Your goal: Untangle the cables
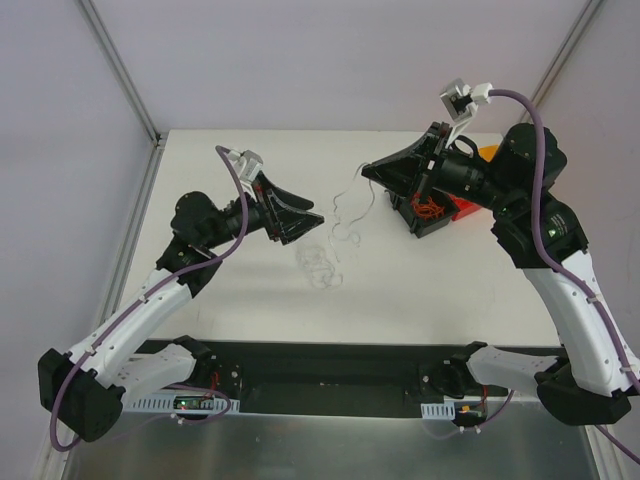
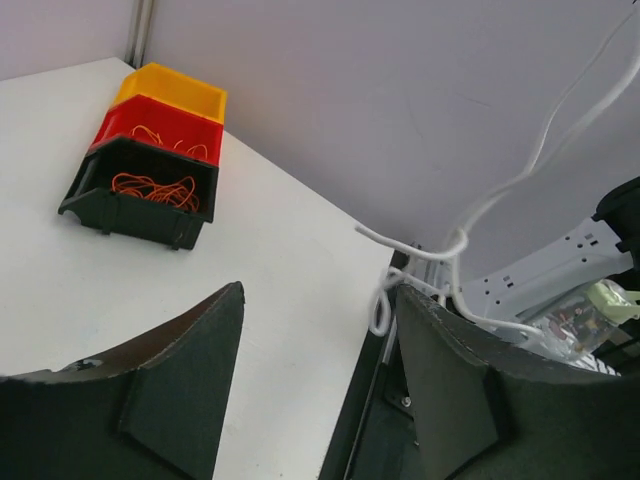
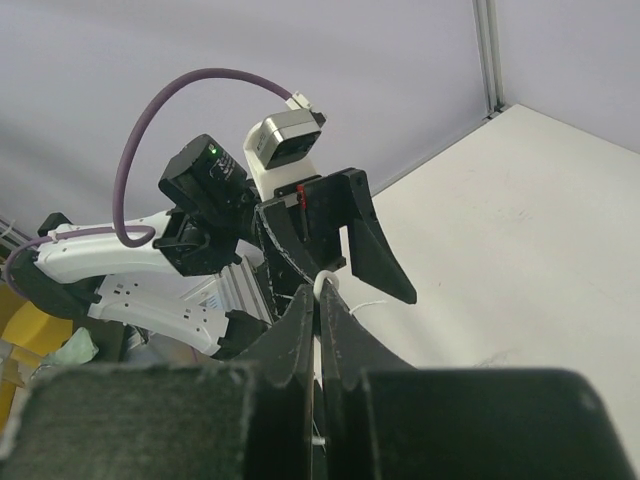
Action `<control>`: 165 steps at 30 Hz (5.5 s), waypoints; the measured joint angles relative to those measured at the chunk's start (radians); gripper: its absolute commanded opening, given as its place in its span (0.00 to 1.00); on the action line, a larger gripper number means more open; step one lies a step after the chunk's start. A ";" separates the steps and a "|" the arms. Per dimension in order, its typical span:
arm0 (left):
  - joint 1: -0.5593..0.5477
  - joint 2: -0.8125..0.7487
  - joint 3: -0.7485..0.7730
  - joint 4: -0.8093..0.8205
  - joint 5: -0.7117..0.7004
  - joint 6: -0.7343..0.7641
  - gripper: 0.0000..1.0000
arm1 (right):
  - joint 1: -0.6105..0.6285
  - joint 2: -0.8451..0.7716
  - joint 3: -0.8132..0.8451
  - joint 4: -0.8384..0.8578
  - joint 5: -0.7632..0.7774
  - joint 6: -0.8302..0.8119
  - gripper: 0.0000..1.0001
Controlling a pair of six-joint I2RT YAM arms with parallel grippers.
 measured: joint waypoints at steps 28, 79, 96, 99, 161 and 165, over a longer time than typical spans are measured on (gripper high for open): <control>-0.066 0.114 -0.002 0.100 0.014 -0.012 0.52 | 0.000 -0.004 0.016 0.041 -0.015 0.044 0.00; -0.091 -0.117 -0.147 -0.389 -0.363 0.166 0.98 | -0.816 0.782 0.167 0.164 0.748 -0.206 0.00; -0.091 -0.089 -0.145 -0.449 -0.362 0.159 0.98 | -0.817 0.993 0.280 0.013 0.721 -0.216 0.58; -0.091 -0.073 -0.143 -0.464 -0.363 0.148 0.98 | -0.817 1.027 0.400 -0.126 0.711 -0.206 0.63; 0.029 0.145 -0.326 -0.382 -0.263 -0.206 0.47 | 0.223 0.467 -0.902 0.542 0.299 0.022 0.23; 0.029 0.143 -0.326 -0.381 -0.262 -0.206 0.51 | 0.223 0.467 -0.902 0.542 0.317 0.014 0.00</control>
